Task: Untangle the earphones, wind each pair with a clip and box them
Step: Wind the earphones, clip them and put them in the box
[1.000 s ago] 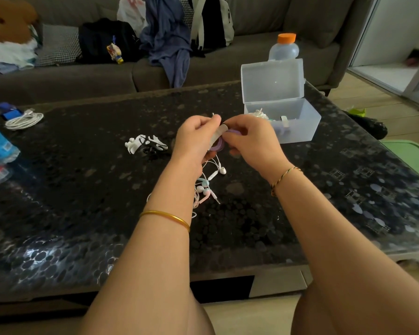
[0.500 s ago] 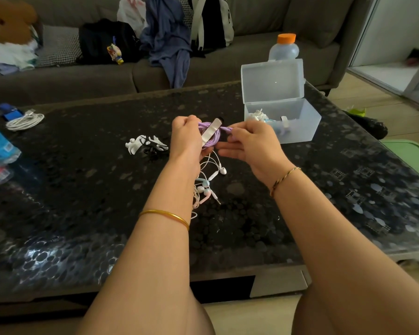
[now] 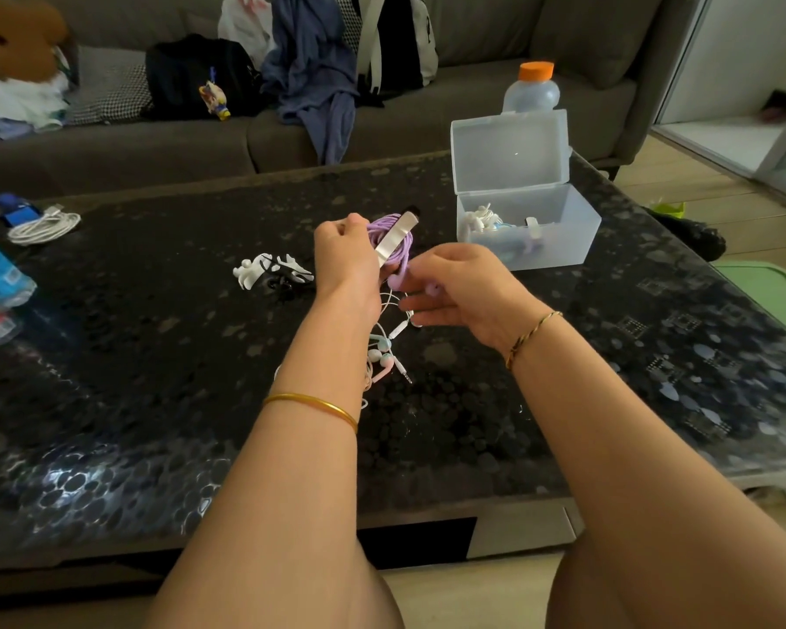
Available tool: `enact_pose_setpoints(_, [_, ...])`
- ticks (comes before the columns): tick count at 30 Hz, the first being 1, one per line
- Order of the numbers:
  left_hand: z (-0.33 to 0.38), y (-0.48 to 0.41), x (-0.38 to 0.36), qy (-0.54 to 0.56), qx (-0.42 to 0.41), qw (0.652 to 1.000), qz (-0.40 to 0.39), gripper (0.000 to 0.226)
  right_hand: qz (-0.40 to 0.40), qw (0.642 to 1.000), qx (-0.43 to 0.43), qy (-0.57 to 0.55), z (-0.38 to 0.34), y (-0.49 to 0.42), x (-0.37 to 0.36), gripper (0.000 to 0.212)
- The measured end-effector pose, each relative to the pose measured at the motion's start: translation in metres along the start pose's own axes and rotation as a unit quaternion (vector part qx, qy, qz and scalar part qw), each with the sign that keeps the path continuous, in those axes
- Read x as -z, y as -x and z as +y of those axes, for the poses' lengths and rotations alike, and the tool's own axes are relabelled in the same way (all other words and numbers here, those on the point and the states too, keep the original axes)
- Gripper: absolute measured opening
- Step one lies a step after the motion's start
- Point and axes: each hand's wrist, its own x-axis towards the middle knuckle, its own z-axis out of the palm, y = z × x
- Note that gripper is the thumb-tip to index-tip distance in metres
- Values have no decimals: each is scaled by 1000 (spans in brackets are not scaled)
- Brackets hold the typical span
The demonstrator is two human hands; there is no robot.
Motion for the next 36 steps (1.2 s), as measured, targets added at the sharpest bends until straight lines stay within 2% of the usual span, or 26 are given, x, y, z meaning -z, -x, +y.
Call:
enact_pose_setpoints(2, [0,-1,1,-16,7,1000,1,27,-6,999,7,38,2,-1,0,19])
enact_pose_setpoints(5, [2,1,1,22,20,999,-30,35,32,991,35,124,1,-5,0,29])
enact_pose_setpoints(8, [3,1,2,29,36,998,-51,37,64,977,96,178,0,-7,5,19])
enact_pose_setpoints(12, [0,0,2,13,44,997,-68,36,34,991,119,58,-7,-6,13,26])
enact_pose_setpoints(16, [-2,3,0,1,25,994,-108,33,46,978,153,130,-8,-4,15,24])
enact_pose_setpoints(20, [0,8,-1,-26,26,994,-107,16,63,981,152,104,-7,-2,19,11])
enact_pose_setpoints(26, [-5,12,-2,-43,-17,991,-124,5,155,975,137,76,-2,-8,22,6])
enact_pose_setpoints(29, [-5,13,-4,-87,-48,988,-116,12,205,963,147,95,-1,-13,24,6])
enact_pose_setpoints(34, [-2,21,-5,-5,50,980,-193,18,244,953,159,83,-1,-13,25,9])
enact_pose_setpoints(36, [-3,21,-5,-24,50,980,-194,12,239,955,159,79,-1,-11,26,18])
